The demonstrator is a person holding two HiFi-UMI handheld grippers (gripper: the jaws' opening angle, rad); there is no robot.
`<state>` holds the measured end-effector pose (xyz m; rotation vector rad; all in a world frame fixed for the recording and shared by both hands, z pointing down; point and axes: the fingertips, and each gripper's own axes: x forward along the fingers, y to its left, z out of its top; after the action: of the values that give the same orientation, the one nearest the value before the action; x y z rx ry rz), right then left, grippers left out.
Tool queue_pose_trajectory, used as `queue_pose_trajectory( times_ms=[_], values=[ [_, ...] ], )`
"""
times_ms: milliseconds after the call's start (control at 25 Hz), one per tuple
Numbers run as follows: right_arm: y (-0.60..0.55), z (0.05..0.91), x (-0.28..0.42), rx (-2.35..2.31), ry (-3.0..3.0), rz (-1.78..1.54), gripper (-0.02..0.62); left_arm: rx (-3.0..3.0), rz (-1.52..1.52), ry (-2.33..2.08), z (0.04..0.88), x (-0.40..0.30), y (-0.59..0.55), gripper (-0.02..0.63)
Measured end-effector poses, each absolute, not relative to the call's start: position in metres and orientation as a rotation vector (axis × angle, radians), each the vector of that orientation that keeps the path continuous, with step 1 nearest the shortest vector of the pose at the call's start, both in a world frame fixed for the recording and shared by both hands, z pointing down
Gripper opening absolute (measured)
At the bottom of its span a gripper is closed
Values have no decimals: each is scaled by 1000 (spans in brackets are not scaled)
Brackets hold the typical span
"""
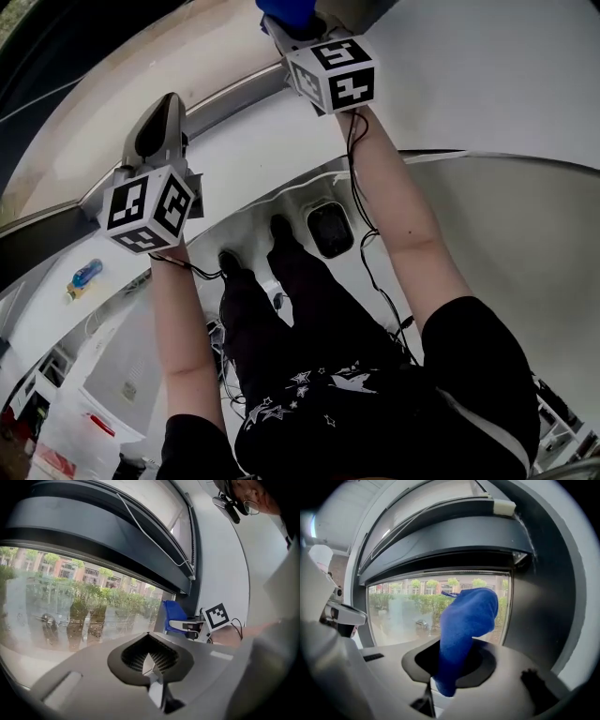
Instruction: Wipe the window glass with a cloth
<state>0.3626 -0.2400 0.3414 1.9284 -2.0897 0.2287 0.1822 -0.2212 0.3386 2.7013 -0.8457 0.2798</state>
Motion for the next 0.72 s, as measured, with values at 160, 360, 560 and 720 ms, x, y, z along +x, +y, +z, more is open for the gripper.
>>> queue_pose_trajectory(
  times_ms=[160, 360, 560, 720],
  values=[
    [-239, 349, 377, 2004, -2045, 334, 72, 2683, 273, -832, 348, 179, -217, 8],
    [-238, 349, 369, 2002, -2049, 355, 72, 2687, 314, -885, 357, 151, -223, 8],
    [-222, 359, 306, 1940, -2094, 382, 72, 2680, 331, -921, 370, 85, -235, 8],
    [-230, 372, 196, 1706, -2247, 362, 72, 2581, 326, -1112, 376, -3, -253, 8]
  ],
)
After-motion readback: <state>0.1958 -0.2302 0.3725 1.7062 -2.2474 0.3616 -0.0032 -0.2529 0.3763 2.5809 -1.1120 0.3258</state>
